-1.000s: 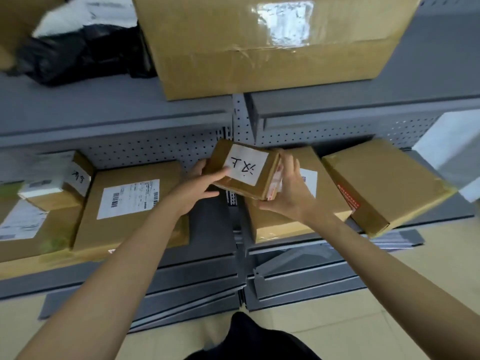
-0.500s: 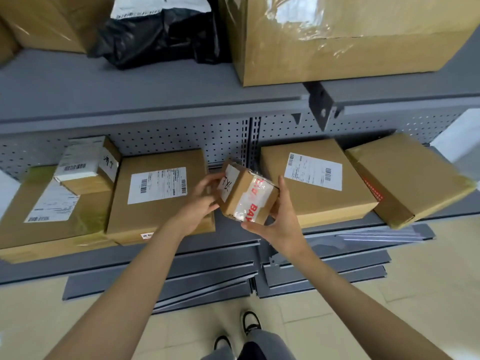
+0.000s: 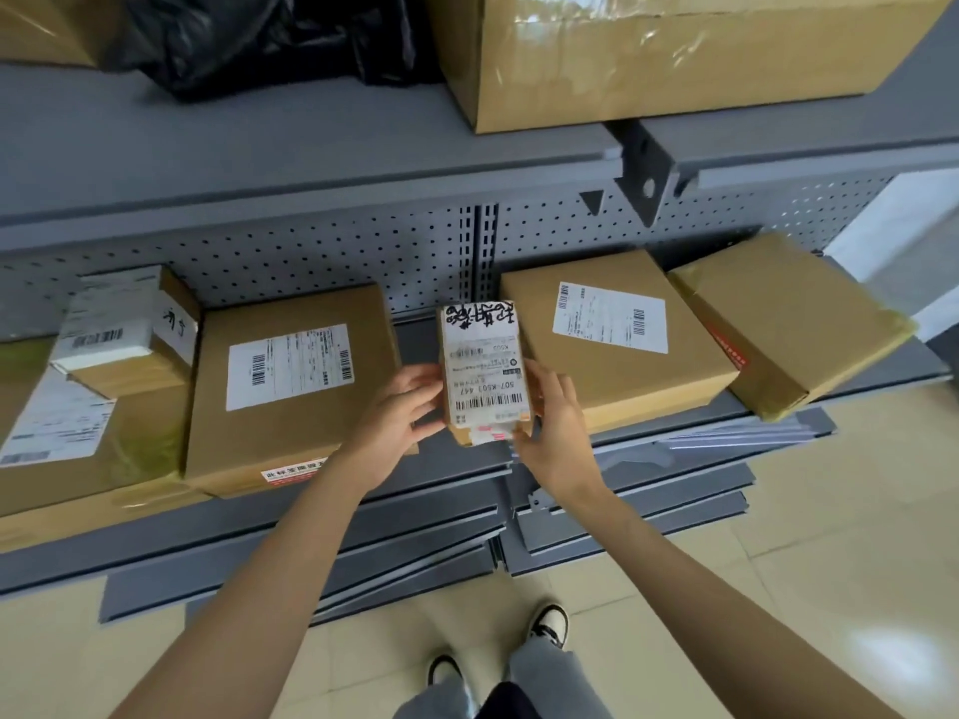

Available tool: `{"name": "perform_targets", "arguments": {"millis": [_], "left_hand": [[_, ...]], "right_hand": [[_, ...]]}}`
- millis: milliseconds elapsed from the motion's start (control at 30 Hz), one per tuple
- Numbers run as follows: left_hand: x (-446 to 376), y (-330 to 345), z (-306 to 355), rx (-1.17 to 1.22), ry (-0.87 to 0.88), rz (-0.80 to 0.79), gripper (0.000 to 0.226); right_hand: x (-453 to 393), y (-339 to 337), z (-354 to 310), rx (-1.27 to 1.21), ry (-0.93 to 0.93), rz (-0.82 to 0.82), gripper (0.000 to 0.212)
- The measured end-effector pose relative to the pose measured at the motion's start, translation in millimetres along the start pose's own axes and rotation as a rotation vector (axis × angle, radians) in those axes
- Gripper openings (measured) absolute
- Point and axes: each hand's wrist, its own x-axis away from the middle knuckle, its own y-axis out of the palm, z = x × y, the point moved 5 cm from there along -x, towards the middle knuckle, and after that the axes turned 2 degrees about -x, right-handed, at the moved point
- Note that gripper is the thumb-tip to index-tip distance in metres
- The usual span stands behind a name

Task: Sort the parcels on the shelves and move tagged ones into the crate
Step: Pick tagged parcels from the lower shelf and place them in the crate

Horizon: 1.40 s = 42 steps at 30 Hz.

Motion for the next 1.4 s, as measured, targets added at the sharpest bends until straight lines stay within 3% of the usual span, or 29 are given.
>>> {"name": "perform_targets", "arguments": {"millis": [233, 367, 433, 533, 633, 767, 867, 1000, 1067, 1133, 1233, 1300, 1400], "left_hand": [[-9.7, 1.3, 15.8, -0.102, 0.045, 0.003, 0.033], [-19.1, 12.9, 30.4, -0.167, 0.026, 0.025, 0.079], [-27.1, 23.2, 34.2, -0.154, 0.022, 0.012, 0.088], [-33.3, 48.1, 39.0, -0.141, 0.048, -0.095, 0.075], [-35.2, 75.9, 38.5, -0.207, 0.088, -0.237, 0.069], [-25.7, 129.3, 36.0, -0.280, 0.092, -0.478, 0.061], [-1.8, 180.8, 21.3, -0.328, 0.074, -0.672, 0.043], [61.4, 261.3, -15.1, -0.448, 0.035, -0.987, 0.037], [105.9, 304.6, -36.0, -0.522, 0.028, -1.162, 0.036], [158.1, 346.4, -61.1, -0.645, 0.051, -1.369, 0.036], [248.5, 396.7, -104.2, -0.839, 0.090, -1.647, 0.035], [305.0, 420.9, -134.3, -0.878, 0.114, -1.738, 0.029], [379.7, 451.0, -174.6, -0.894, 0.201, -1.731, 0.033]], "right_hand": [[-17.3, -0.3, -4.6, -0.089, -0.030, -0.064, 0.066], [-22.0, -10.1, -8.0, -0.181, -0.030, -0.080, 0.064], [-21.6, -20.6, -8.2, -0.224, -0.032, -0.062, 0.069], [-11.7, -39.0, -5.1, -0.294, -0.053, -0.007, 0.095], [7.4, -60.3, 8.0, -0.294, -0.009, 0.059, 0.126], [55.9, -104.0, 20.5, -0.181, 0.078, 0.173, 0.138], [119.9, -139.1, 31.9, 0.018, 0.222, 0.370, 0.129], [231.4, -179.3, 37.0, 0.314, 0.467, 0.700, 0.094], [297.8, -193.4, 34.9, 0.509, 0.617, 0.801, 0.098], [362.2, -198.8, 32.5, 0.680, 0.740, 0.868, 0.109], [442.9, -191.3, 26.8, 0.917, 0.796, 0.807, 0.100], [498.7, -185.6, 27.1, 0.925, 0.893, 0.802, 0.095], [605.3, -178.8, 27.6, 0.767, 1.144, 0.940, 0.093]]}}
